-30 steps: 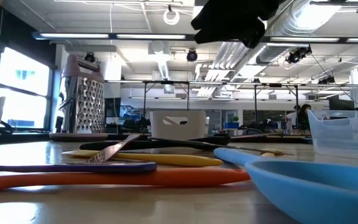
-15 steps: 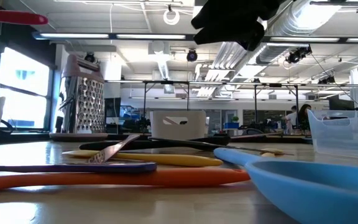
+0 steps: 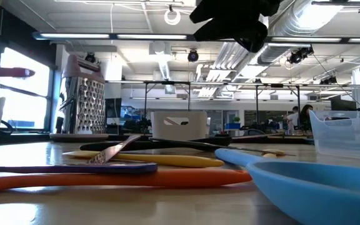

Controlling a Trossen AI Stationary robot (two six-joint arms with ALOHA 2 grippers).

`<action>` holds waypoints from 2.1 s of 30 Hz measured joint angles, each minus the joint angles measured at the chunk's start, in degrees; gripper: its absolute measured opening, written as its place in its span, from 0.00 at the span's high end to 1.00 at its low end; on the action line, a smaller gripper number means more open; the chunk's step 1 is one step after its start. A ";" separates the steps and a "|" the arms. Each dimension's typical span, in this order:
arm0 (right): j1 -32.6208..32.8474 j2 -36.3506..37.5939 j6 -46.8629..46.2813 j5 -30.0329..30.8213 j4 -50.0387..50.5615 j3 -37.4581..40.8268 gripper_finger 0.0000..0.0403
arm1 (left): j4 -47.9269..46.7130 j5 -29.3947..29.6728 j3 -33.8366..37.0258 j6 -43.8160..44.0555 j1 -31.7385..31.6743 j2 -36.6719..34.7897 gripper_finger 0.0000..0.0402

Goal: Pick & Place Kitchen Items
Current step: Put the red spatula into the left white bin, then put the blue table knife into the top white bin

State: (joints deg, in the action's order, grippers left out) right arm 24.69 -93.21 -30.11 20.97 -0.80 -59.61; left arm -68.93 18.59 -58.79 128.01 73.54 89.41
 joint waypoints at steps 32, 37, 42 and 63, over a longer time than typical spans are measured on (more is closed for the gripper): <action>0.07 0.00 -0.09 -0.13 -1.62 0.00 0.65 | 2.29 -12.28 3.39 -1.62 0.00 -7.97 0.80; 0.05 0.00 0.26 -1.03 -1.90 0.00 0.65 | 3.59 -8.86 3.39 -2.24 0.00 -12.22 0.80; 0.54 0.00 5.15 -8.00 -6.74 0.02 0.65 | 7.72 0.25 3.39 -6.54 0.00 -15.90 0.80; 6.05 -10.70 12.22 -9.44 -27.34 0.00 0.65 | 27.76 6.77 3.33 -63.49 -16.15 -6.43 0.80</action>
State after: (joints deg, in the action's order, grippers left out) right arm 30.73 -103.91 -17.89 11.53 -28.14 -59.61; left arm -41.17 25.37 -55.46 64.51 57.39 82.98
